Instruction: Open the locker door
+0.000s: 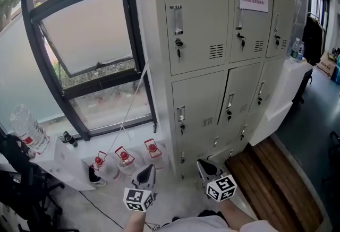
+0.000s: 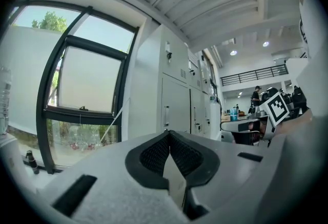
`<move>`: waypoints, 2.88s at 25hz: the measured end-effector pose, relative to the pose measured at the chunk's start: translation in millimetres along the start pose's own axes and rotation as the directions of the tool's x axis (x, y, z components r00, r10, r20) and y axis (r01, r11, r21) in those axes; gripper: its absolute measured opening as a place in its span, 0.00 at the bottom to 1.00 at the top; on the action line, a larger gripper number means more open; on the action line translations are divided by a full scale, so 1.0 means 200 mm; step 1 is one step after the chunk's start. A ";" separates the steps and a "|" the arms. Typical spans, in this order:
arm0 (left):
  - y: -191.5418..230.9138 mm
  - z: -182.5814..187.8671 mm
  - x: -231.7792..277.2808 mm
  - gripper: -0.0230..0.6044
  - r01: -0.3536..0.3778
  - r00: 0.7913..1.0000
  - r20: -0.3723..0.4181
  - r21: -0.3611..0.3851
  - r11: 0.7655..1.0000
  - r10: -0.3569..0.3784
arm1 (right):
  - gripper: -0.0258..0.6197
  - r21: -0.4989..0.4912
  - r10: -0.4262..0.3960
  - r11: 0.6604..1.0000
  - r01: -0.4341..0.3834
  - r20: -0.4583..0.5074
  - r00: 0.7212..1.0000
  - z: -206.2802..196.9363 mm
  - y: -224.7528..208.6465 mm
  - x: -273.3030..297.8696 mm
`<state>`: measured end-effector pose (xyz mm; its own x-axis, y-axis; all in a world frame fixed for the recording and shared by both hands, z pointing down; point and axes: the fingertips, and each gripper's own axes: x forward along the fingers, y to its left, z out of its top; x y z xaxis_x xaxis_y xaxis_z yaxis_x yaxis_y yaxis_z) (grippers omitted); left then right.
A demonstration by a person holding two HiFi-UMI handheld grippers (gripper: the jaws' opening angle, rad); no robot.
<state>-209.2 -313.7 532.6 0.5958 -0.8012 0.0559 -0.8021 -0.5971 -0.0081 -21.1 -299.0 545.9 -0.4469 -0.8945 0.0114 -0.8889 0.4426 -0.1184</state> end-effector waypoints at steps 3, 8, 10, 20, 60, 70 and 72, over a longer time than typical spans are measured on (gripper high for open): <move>0.02 0.02 0.02 0.05 -0.010 1.000 0.002 0.001 1.000 0.010 | 0.06 -0.005 0.009 1.000 -0.009 -0.007 1.000 0.02 -0.03 0.04; 0.07 0.03 0.07 0.05 -0.029 1.000 -0.004 0.012 1.000 0.029 | 0.06 -0.011 0.032 0.999 -0.032 -0.011 0.999 0.05 -0.07 0.11; 0.08 0.04 0.10 0.05 -0.029 1.000 -0.008 0.014 0.999 0.029 | 0.06 -0.003 0.042 0.999 -0.042 -0.026 0.999 0.06 -0.09 0.13; 0.14 0.10 0.20 0.05 -0.034 0.999 -0.021 0.036 0.999 0.034 | 0.16 -0.068 0.141 0.987 -0.144 -0.040 0.989 0.32 -0.18 0.30; 0.36 0.15 0.38 0.05 -0.067 0.997 -0.030 0.034 0.997 0.068 | 0.40 -0.384 0.266 0.900 -0.207 0.109 0.958 2.32 -0.11 1.10; 0.38 0.10 0.36 0.05 -0.075 0.996 -0.044 0.021 0.997 0.076 | 0.40 -0.330 0.290 0.913 -0.240 0.110 0.951 2.32 -0.08 1.15; 0.38 0.08 0.36 0.05 -0.076 0.996 -0.050 0.020 0.997 0.077 | 0.40 -0.318 0.295 0.915 -0.249 0.106 0.949 2.32 -0.07 1.14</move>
<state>-226.8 -418.0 519.1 0.5292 -0.8420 0.1052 -0.8444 -0.5347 -0.0320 -63.0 -538.4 88.5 -0.6761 -0.7253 -0.1298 -0.7340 0.6477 0.2045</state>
